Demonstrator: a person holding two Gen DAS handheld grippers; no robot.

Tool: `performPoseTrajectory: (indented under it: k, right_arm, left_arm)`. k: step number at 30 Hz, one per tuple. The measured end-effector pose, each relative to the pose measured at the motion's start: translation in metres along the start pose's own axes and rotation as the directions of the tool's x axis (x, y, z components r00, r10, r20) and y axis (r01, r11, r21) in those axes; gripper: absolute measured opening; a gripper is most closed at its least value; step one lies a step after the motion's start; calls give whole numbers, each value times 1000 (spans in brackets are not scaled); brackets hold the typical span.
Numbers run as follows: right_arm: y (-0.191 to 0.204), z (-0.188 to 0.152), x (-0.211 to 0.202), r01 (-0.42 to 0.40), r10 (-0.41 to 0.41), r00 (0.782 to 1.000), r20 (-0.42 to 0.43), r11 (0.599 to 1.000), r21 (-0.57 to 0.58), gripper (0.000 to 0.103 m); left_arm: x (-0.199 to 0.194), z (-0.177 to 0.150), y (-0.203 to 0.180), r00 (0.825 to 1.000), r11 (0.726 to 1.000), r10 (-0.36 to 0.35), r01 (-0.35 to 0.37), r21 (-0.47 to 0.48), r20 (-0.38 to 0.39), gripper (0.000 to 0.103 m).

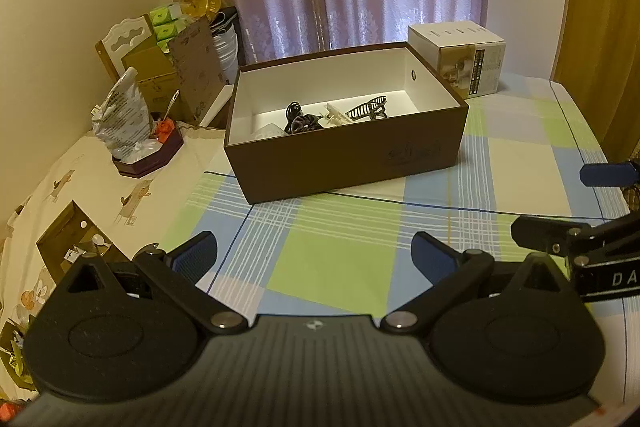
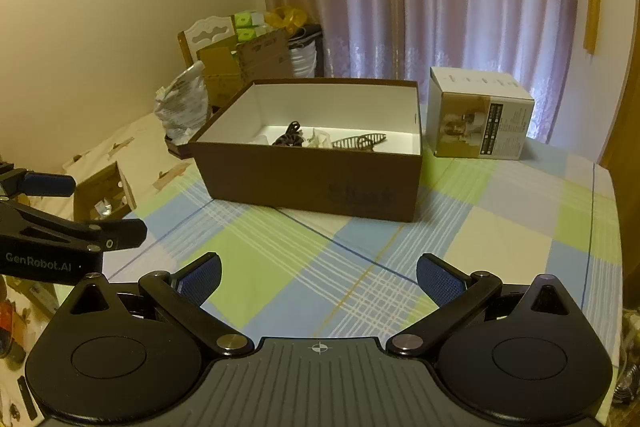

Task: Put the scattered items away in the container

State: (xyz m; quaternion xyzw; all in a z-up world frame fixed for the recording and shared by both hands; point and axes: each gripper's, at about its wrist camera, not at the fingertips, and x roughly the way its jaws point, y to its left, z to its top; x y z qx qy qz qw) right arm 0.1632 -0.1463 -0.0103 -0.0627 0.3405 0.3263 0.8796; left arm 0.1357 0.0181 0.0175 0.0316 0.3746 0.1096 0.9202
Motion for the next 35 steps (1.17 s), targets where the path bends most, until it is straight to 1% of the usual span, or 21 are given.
performPoseTrajectory:
  k: [8, 22, 35]
  right_arm:
    - [-2, -5, -2, -10, 10, 1000, -3, 1000, -5, 101]
    - [-7, -18, -1, -9, 9, 1000, -29, 1000, -4, 101]
    - [-9, -19, 1, -12, 12, 1000, -27, 1000, -7, 101]
  left_arm:
    - [-2, -3, -4, 1000, 1000, 9, -9, -3, -2, 102]
    - [-1, -11, -9, 1000, 1000, 4, -4, 6, -13, 102]
    - [0, -11, -11, 1000, 1000, 20, -20, -2, -16, 102]
